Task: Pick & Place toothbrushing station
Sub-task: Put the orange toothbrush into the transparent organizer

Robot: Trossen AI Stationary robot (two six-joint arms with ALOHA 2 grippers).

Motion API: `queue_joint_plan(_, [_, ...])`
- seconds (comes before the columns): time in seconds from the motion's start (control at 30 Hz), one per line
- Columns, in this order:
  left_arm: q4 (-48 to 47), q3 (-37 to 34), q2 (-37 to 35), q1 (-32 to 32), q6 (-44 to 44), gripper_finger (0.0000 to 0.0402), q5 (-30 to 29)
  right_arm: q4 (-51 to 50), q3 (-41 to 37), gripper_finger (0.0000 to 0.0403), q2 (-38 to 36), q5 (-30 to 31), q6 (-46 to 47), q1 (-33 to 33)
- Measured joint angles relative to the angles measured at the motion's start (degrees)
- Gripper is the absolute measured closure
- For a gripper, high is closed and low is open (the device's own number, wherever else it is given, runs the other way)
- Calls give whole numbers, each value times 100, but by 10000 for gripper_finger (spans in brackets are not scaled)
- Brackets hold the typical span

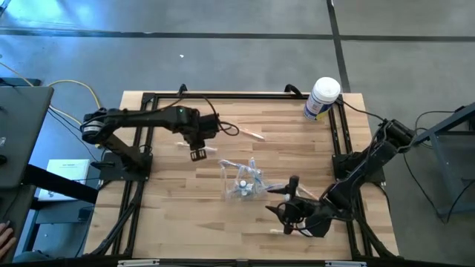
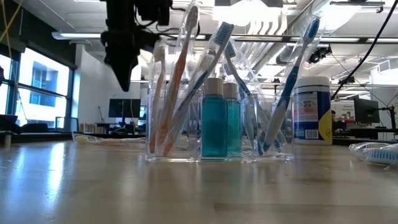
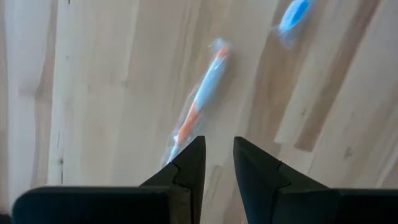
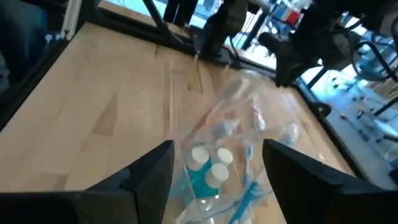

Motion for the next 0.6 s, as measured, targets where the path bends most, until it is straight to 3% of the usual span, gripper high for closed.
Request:
queue_joint_plan(0.17, [233, -390, 0, 193, 388, 326, 421, -434, 0, 166, 0, -3, 293, -4])
queue_joint_plan(0.4, [1256, -1315, 4, 258, 978, 326, 196, -494, 0, 166, 0, 43, 365, -3])
queue_joint_plan(0.6, [1717, -1660, 4, 393, 1240, 326, 19, -482, 0, 166, 0, 42, 322, -105])
